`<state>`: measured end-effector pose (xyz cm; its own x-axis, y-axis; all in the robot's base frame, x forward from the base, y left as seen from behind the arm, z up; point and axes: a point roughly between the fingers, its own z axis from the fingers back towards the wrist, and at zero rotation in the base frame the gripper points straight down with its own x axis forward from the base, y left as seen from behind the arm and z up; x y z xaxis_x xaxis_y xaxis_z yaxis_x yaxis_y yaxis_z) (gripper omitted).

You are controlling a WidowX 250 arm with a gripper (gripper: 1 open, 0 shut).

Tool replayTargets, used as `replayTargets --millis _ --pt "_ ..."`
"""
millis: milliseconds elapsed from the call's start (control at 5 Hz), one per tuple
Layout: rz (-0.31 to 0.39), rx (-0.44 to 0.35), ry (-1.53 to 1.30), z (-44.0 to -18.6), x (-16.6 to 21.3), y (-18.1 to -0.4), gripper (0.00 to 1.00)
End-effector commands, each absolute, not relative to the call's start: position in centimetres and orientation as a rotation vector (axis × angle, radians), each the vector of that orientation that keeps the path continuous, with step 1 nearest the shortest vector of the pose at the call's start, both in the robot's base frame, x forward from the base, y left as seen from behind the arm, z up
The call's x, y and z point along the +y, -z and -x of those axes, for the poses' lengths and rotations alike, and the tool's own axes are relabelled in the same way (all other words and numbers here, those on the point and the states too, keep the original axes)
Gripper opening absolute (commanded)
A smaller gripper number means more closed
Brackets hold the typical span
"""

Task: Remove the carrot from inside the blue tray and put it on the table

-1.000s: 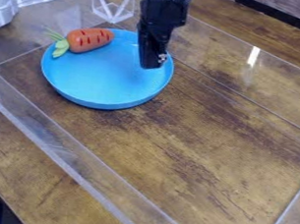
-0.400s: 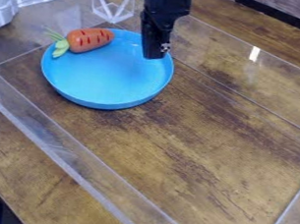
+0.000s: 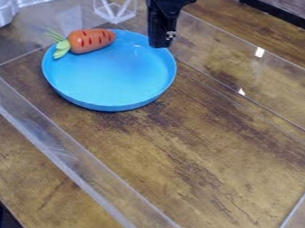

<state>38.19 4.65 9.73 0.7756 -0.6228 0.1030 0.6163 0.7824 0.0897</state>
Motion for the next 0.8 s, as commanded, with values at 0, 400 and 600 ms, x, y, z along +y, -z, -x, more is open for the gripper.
replayTargets --millis 0,400,600 --pt "-0.112 -0.233 0.661 -38.8 5.5 -14.0 1.00" --pt "-0.118 -0.198 0.621 -38.6 7.8 -13.5 1.00" --pt "-0.134 -0.173 0.600 -38.3 9.7 -13.6 1.00"
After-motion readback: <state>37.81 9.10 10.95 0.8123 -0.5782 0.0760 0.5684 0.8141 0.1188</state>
